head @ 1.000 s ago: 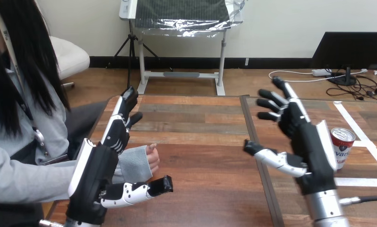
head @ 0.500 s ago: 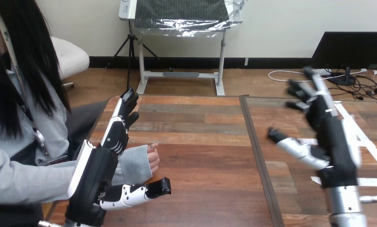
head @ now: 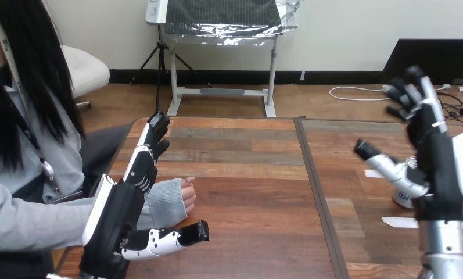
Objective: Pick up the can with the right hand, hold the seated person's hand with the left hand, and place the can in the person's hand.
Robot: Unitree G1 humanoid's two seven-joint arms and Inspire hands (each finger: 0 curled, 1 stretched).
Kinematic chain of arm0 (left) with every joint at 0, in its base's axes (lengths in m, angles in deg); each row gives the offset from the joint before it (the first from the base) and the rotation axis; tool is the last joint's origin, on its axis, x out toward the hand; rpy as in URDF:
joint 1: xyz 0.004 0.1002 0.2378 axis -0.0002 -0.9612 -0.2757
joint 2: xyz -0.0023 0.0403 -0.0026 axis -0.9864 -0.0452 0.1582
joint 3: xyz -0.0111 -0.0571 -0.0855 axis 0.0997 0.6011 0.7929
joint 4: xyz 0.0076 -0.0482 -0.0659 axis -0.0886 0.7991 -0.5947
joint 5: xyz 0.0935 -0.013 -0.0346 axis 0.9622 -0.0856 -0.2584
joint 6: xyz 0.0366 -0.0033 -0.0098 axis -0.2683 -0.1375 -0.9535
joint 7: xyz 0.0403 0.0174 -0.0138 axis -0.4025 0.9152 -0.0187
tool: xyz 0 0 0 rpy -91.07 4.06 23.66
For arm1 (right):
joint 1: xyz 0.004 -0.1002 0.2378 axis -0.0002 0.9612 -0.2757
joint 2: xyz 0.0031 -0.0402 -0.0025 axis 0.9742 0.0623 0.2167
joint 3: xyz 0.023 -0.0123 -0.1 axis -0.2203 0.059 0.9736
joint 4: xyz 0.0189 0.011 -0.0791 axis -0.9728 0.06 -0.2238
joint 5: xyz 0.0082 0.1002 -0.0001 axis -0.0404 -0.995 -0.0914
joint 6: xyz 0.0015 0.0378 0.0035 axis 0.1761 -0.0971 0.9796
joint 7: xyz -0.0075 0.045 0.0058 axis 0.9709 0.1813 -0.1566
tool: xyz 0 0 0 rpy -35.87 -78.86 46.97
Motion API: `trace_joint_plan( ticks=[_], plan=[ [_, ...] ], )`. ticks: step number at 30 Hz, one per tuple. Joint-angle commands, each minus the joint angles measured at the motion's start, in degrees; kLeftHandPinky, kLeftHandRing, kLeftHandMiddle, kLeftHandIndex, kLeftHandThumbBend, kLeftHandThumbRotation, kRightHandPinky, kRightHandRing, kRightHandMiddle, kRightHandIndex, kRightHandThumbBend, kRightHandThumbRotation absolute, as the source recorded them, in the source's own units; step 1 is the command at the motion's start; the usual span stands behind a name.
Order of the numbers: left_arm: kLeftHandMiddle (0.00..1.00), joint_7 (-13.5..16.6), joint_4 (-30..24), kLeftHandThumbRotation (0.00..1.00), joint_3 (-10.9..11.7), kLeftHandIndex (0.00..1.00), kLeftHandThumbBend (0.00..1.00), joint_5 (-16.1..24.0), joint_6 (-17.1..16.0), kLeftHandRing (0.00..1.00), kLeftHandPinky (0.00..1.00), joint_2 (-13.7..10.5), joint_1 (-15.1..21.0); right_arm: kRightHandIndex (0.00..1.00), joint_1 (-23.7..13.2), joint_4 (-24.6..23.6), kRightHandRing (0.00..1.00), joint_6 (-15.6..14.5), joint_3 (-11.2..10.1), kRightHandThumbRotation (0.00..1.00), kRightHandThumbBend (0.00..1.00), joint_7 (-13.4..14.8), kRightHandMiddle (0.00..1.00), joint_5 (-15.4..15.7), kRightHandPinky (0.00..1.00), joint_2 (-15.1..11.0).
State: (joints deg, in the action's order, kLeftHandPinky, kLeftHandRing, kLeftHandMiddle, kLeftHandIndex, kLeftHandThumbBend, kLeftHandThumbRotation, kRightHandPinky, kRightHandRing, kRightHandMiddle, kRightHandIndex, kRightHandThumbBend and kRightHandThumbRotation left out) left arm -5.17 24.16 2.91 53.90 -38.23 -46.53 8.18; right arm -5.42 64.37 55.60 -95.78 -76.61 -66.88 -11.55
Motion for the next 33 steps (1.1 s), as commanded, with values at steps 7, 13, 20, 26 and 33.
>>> trace_joint_plan(
  ticks=[7,13,20,26,33],
  plan=[
    [1.0,-1.19,-2.31,0.46,-0.4,1.0,1.0,-1.95,-0.46,1.0,0.97,-0.8,1.97,0.96,-5.09,-2.09,0.9,1.01,-2.09,0.47,1.0,2.75,0.91,0.16,0.9,-2.6],
    [1.0,-1.78,-2.6,0.45,-0.21,1.0,1.0,-2.4,-0.09,1.0,0.97,-0.91,1.72,0.96,-5.33,-2.05,0.91,0.05,-2.85,0.44,1.0,3.19,0.93,-0.66,0.93,-3.12],
    [1.0,-2.32,-2.45,0.45,-0.12,1.0,1.0,-3.08,-0.18,1.0,0.98,-0.87,1.68,0.96,-5.66,-1.62,0.93,-1.96,-3.71,0.42,1.0,4.01,0.95,-1.28,0.94,-3.78],
    [1.0,-3.02,-2.33,0.45,-0.2,1.0,1.0,-3.92,-0.15,1.0,0.98,-1.02,1.77,0.97,-6.05,-1.29,0.96,-4.37,-4.35,0.4,1.0,4.39,0.98,-1.78,0.96,-4.4],
    [1.0,-3.49,-1.81,0.46,0.08,1.0,1.0,-4.06,-0.68,1.0,0.98,-1.09,2.06,0.99,-6.72,-0.11,0.98,-6.64,-4.85,0.39,1.0,3.66,1.0,-3.07,0.99,-5.17]
  ],
)
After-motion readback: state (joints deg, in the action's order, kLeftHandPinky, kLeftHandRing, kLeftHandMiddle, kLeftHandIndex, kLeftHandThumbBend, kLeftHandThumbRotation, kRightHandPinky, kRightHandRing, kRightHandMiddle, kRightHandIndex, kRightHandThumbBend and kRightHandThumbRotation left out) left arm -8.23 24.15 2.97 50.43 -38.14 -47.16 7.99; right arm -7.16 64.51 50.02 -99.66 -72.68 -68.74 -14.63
